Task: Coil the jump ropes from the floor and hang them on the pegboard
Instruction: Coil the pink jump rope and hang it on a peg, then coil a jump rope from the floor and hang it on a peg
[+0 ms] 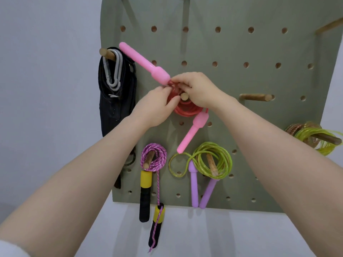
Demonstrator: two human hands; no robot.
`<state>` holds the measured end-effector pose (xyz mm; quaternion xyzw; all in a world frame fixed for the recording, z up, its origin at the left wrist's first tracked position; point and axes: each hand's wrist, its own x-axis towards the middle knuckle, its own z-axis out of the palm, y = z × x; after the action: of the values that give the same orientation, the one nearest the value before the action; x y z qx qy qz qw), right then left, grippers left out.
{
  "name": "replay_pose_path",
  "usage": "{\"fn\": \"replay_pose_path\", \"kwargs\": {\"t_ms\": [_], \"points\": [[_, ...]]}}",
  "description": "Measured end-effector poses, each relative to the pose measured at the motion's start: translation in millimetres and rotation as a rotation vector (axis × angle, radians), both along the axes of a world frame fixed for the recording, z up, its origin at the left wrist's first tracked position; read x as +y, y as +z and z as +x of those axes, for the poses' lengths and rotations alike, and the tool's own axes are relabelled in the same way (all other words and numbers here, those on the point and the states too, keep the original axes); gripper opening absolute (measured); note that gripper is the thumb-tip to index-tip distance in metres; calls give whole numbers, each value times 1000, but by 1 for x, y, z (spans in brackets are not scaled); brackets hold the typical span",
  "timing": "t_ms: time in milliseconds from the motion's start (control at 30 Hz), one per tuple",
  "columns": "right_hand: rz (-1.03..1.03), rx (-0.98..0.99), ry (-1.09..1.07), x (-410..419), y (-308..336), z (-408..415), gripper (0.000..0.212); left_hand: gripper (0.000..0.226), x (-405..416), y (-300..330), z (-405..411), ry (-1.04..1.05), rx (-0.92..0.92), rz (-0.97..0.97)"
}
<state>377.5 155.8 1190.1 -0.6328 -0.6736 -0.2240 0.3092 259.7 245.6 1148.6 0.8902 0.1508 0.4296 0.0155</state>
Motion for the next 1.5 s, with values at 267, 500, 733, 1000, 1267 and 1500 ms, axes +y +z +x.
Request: {"fn": "replay_pose_path", "kwargs": {"t_ms": [267, 500, 733, 1000, 1267, 1500], "points": [[-27, -56, -184, -4, 0, 10, 30, 48, -18, -1, -11, 242, -256, 47], [103, 520, 146, -5, -35, 15, 39, 35, -20, -3, 7, 296, 19, -196], [387, 439, -172, -5, -56, 13, 25, 39, -13, -5, 7, 233, 76, -396], [-3, -108, -597, -21, -49, 6, 73, 62, -17, -15, 16, 342, 51, -447], [69, 22, -440, -74, -112, -61, 62, 79, -61, -41, -43, 353, 47, -318], [-95, 21, -407, -121, -167, -117, 39, 31, -96, -102, -98, 170, 64, -173]]}}
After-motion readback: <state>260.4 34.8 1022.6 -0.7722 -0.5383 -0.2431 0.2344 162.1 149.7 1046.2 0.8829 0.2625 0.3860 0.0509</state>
